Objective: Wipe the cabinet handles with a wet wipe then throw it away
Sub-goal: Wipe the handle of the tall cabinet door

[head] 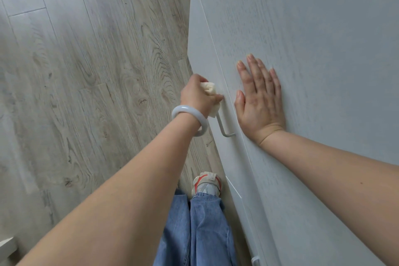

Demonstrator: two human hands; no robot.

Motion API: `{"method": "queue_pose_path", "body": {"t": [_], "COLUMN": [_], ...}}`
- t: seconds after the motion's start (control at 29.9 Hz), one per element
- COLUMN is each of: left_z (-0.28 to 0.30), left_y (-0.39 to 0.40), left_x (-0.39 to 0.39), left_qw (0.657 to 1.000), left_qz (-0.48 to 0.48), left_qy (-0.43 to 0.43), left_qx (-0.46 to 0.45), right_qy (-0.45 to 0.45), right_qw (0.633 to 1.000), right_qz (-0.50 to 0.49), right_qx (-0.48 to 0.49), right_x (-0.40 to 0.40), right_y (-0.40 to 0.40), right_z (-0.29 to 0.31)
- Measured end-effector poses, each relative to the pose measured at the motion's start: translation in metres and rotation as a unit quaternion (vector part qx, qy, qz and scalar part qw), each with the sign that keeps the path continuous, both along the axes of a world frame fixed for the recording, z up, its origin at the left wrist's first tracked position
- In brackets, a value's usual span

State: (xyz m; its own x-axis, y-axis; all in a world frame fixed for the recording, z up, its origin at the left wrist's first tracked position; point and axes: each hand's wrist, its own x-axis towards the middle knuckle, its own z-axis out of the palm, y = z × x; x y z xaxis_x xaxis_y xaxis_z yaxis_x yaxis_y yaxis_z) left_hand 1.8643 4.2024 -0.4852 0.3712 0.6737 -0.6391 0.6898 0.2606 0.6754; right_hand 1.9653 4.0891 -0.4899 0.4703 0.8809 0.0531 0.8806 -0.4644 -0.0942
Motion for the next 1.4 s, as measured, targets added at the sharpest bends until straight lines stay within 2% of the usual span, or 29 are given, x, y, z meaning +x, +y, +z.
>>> {"method": "queue_pose_path", "body": {"t": [0.17,0.27,0.33,0.4,0.47,0.64,0.7,0.8,0.97,1.1,1.27,1.34,1.4], "left_z": [0.001,-0.004,-0.009,-0.011,-0.011,0.000,0.004,0.006,-0.003,-0.013,-0.013,-0.012,-0.012], "left_y": [-0.018,-0.021,-0.018,-0.013,-0.010,-0.009,-0.015,-0.020,-0.014,-0.017,-0.047,-0.053,-0.054], "left_x": [-0.013,-0.022,-0.023,-0.021,-0.014,0.008,0.009,0.001,0.001,0.008,-0.002,-0.009,-0.014], "left_qw": [0.996,0.983,0.973,0.978,0.987,0.997,0.999,0.999,0.994,0.999,0.983,0.976,0.977], "left_qz": [-0.069,0.023,0.101,0.140,0.140,0.062,0.011,-0.016,-0.070,0.001,0.177,0.209,0.200], "left_qy": [-0.045,-0.101,-0.119,-0.092,-0.048,-0.003,0.011,-0.001,0.025,0.048,-0.011,-0.024,-0.013], "left_qx": [-0.041,-0.149,-0.171,-0.127,-0.069,0.037,0.048,0.033,0.076,0.021,-0.048,-0.063,-0.067], "right_qy": [0.000,0.000,0.001,0.002,0.003,0.000,0.000,0.001,0.000,0.000,0.003,0.002,0.001], "right_qw": [1.000,1.000,1.000,1.000,1.000,1.000,1.000,1.000,1.000,1.000,1.000,1.000,1.000], "right_qz": [-0.002,-0.002,-0.001,0.000,0.000,0.000,-0.001,0.001,0.000,-0.002,-0.003,-0.002,-0.001], "right_qx": [-0.003,-0.003,-0.001,0.000,-0.001,-0.005,-0.003,-0.002,-0.002,-0.003,-0.003,-0.002,0.001], "right_x": [0.000,0.000,-0.001,0.000,0.000,0.000,0.000,0.000,0.001,0.000,0.000,0.000,0.000], "right_y": [0.000,0.001,0.001,0.000,0.000,0.001,0.001,0.001,0.001,0.001,0.001,0.001,0.001], "right_z": [0.001,0.001,0.001,0.001,0.002,0.001,0.001,0.001,0.001,0.001,0.001,0.001,0.001]}}
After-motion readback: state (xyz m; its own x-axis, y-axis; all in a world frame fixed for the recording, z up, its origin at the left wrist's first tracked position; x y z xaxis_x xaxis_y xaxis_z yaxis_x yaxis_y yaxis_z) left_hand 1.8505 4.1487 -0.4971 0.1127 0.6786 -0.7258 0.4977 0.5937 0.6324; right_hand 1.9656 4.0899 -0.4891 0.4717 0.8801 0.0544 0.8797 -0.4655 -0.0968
